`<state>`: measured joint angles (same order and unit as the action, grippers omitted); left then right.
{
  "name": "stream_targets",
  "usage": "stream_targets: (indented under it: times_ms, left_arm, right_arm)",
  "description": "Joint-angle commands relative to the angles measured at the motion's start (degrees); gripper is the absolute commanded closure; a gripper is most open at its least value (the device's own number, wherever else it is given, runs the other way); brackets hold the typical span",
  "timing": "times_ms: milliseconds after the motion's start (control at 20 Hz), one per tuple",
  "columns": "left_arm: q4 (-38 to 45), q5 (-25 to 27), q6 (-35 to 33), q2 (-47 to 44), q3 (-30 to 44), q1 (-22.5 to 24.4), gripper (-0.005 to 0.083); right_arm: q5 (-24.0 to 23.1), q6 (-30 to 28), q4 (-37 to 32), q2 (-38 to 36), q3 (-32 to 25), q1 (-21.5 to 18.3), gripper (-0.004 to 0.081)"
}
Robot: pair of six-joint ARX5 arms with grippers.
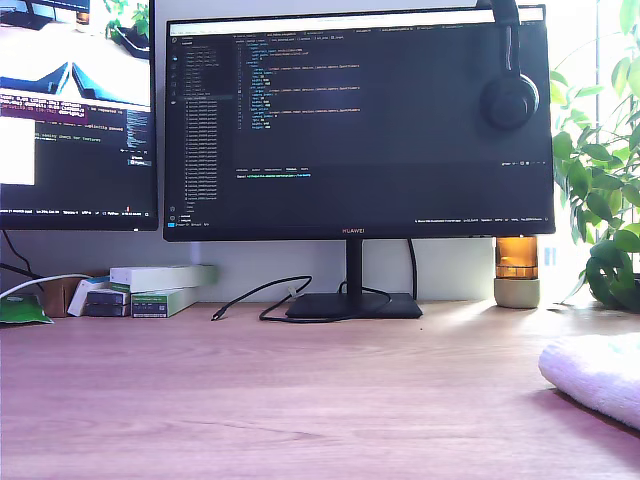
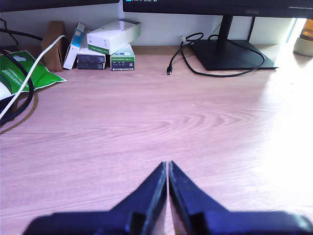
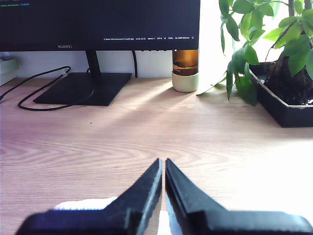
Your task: Fold the tea towel to a neat square and place it to the right
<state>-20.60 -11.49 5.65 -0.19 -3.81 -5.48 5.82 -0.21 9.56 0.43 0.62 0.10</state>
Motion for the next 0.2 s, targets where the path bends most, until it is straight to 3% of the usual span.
stream_targets:
  times_ms: [0, 150]
  left_arm:
    - [0.5, 0.0, 0.2, -0.5, 1.0, 0.2, 0.0794]
    - [0.5, 0.0, 0.2, -0.5, 1.0, 0.2, 0.0794]
  right_arm:
    - [0.0, 0.2, -0.5, -0.3, -0.2, 0.3, 0.078]
    - [0.0, 0.2, -0.5, -0.3, -0.2, 0.3, 0.078]
